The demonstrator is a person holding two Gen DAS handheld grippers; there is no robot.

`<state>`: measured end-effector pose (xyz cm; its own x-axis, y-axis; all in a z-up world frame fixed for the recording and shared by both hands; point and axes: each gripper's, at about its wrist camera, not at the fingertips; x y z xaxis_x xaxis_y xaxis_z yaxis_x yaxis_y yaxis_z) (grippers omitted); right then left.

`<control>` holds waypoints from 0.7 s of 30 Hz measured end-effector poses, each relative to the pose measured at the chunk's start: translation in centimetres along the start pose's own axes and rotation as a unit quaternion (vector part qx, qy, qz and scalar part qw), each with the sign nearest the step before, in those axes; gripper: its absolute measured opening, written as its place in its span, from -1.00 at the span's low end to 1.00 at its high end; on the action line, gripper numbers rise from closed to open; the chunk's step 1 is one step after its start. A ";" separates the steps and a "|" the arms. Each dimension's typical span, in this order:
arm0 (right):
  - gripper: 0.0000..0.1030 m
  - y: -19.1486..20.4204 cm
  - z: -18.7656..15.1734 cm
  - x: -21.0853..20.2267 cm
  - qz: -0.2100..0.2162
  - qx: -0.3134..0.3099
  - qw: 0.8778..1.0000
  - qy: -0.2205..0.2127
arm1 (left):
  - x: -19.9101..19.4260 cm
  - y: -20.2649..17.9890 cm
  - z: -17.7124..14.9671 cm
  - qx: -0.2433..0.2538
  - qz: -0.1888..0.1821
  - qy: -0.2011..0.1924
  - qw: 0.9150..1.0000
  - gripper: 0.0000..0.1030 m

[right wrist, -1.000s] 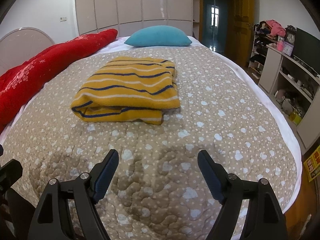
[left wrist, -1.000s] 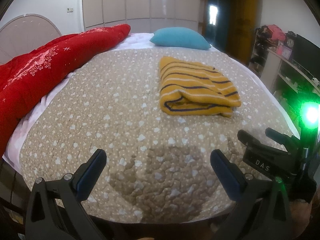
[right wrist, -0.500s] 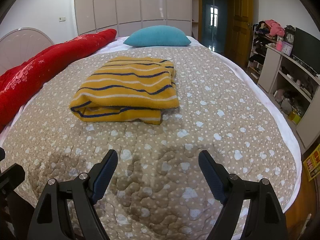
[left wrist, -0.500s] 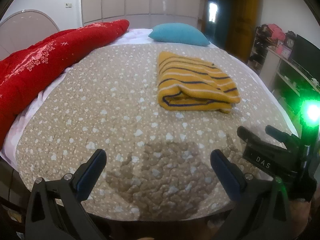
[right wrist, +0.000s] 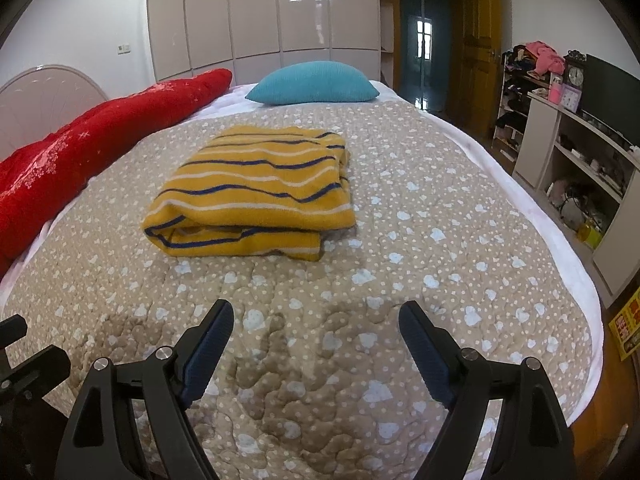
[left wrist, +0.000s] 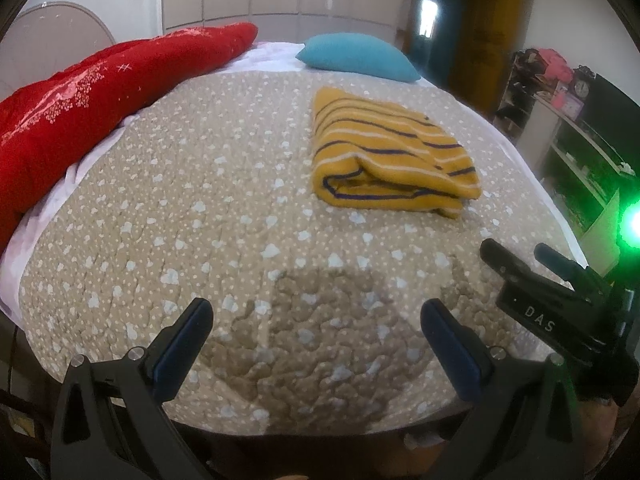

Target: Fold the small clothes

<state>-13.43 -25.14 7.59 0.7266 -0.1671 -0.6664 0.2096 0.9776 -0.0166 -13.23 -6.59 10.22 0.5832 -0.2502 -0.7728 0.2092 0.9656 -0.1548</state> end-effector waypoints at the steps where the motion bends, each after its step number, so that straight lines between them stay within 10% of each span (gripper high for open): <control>1: 0.72 0.0 0.0 0.0 0.002 0.000 1.000 -0.001 | 0.1 0.0 -0.1 -0.002 0.001 0.002 1.000 1.00; 21: 0.79 1.9 2.5 -0.1 0.009 -0.049 0.998 -0.036 | 4.7 3.0 3.8 0.002 0.020 0.010 1.000 1.00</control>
<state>-11.46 -23.58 9.51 0.7753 -0.1538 -0.6126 0.1333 0.9879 -0.0793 -6.84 -5.14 8.44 0.5748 -0.2103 -0.7908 0.1890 0.9744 -0.1218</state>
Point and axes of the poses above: each gripper's, at about its wrist camera, not at the fingertips, and x roughly the way its jaws point, y to its left, z to its top, and after that the axes turned 5 degrees about -x, right-handed
